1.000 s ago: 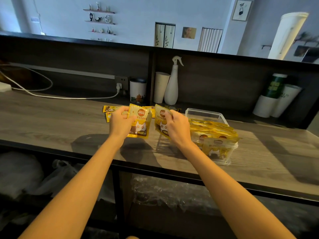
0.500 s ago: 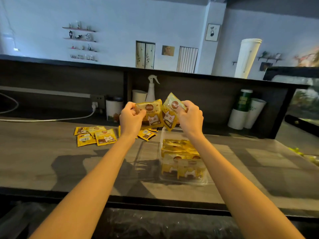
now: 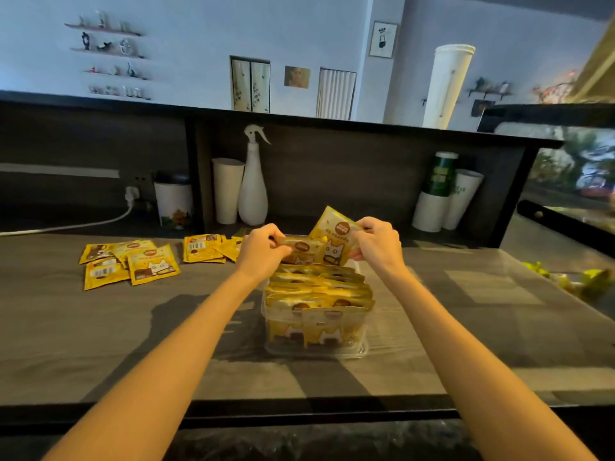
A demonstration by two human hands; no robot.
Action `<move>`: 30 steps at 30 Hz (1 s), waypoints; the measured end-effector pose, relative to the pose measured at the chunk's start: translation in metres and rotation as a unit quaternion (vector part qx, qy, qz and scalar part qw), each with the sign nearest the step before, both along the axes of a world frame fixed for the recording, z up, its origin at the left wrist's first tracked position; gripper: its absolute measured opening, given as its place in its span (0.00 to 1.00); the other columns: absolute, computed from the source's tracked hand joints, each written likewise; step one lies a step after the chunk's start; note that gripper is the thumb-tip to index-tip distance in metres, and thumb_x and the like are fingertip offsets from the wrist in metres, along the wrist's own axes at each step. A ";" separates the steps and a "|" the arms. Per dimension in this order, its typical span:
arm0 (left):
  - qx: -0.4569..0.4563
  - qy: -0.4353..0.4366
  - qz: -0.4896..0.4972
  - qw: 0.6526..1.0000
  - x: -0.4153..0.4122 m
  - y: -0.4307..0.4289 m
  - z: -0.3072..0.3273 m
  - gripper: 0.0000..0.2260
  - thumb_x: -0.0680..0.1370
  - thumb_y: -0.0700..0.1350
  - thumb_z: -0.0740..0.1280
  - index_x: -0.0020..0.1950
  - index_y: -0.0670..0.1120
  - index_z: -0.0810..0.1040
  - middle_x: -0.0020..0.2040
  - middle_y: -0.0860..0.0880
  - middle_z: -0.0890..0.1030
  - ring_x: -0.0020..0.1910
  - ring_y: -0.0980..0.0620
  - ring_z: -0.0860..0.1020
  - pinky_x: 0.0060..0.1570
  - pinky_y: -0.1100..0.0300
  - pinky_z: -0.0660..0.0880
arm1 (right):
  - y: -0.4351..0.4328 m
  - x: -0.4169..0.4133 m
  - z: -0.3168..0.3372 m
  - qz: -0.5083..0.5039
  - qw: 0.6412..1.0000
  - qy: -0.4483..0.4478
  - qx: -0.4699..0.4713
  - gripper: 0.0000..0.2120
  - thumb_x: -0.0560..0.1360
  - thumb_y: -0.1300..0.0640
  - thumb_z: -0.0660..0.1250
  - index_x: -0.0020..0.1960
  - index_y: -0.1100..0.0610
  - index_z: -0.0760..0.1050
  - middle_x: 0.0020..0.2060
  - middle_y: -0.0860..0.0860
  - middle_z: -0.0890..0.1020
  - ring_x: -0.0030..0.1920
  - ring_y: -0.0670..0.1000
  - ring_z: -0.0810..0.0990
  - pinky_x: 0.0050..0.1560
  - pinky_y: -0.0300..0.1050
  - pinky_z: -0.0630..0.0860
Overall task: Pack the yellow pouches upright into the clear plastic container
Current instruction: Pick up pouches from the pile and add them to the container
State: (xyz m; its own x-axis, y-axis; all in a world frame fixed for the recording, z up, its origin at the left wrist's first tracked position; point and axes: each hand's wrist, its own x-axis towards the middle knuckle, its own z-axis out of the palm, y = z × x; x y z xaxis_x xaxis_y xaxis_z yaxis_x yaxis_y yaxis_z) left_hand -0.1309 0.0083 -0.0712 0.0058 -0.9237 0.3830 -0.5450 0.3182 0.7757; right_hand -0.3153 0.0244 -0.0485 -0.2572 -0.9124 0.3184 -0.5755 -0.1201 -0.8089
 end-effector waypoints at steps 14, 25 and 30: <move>0.108 -0.099 -0.152 0.977 0.010 0.003 0.014 0.09 0.76 0.36 0.61 0.50 0.41 0.80 0.47 0.45 0.78 0.50 0.49 0.74 0.48 0.57 0.71 | 0.002 -0.004 -0.019 0.063 0.994 0.084 0.027 0.09 0.77 0.59 0.61 0.50 0.59 0.80 0.44 0.50 0.79 0.49 0.49 0.77 0.50 0.47 0.76; 0.148 -0.210 -0.205 0.944 -0.005 0.000 0.028 0.10 0.77 0.38 0.62 0.53 0.37 0.82 0.45 0.46 0.80 0.38 0.59 0.75 0.42 0.69 0.71 | 0.002 -0.008 -0.017 0.121 0.982 0.111 0.098 0.10 0.78 0.61 0.60 0.53 0.62 0.79 0.45 0.53 0.78 0.49 0.49 0.74 0.48 0.43 0.70; 0.147 -0.180 -0.197 0.952 0.002 -0.004 0.031 0.11 0.78 0.37 0.61 0.51 0.34 0.81 0.45 0.42 0.78 0.43 0.51 0.73 0.41 0.66 0.69 | 0.002 -0.008 -0.015 0.129 0.982 0.101 0.091 0.11 0.78 0.61 0.59 0.54 0.63 0.78 0.45 0.52 0.76 0.49 0.48 0.73 0.44 0.39 0.69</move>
